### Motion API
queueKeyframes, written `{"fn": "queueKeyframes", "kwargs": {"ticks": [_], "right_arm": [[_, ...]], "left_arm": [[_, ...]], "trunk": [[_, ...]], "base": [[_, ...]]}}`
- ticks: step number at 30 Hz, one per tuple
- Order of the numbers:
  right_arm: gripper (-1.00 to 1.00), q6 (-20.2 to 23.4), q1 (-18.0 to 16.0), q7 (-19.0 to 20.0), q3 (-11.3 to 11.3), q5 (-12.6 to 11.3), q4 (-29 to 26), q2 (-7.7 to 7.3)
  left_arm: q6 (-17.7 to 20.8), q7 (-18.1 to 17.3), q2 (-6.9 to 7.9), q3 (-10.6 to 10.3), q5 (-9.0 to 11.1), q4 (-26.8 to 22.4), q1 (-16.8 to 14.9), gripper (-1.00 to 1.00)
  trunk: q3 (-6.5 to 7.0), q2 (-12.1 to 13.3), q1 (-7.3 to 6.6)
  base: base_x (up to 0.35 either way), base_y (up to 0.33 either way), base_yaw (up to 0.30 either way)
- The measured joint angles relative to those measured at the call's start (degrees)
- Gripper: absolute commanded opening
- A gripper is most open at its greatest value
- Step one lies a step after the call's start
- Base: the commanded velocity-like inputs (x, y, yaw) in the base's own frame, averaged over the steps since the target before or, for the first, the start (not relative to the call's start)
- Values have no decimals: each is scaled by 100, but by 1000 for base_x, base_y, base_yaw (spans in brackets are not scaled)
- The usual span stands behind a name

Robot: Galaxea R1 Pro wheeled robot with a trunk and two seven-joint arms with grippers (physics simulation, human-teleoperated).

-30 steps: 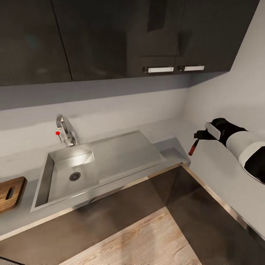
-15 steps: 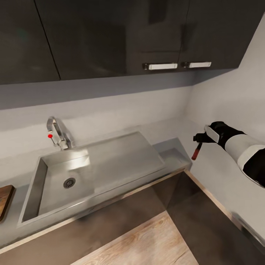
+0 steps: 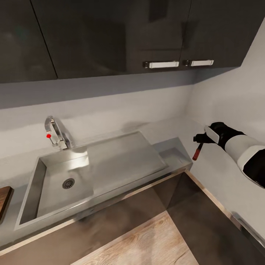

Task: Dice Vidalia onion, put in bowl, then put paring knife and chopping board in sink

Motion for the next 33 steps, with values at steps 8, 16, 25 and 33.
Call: {"fn": "queueKeyframes", "kwargs": {"ticks": [8, 16, 25, 33], "right_arm": [[100, 13, 5, 52, -7, -9, -2, 2], [100, 68, 6, 141, -20, -10, -13, -4], [100, 70, 9, 150, -19, -9, -4, -6], [100, 74, 29, 151, -25, -3, 2, -12]], "left_arm": [[-1, -2, 5, 0, 0, 2, 5, 100], [10, -298, -11, 1, -2, -1, 155, 100], [6, -340, 7, 0, -1, 2, 177, 100], [7, -340, 8, 0, -2, 2, 181, 100]], "trunk": [[0, 0, 0], [-1, 0, 0], [-1, -1, -3], [-1, 0, 0]], "base": [[0, 0, 0], [0, 0, 0], [156, 0, 0], [104, 0, 0]]}}
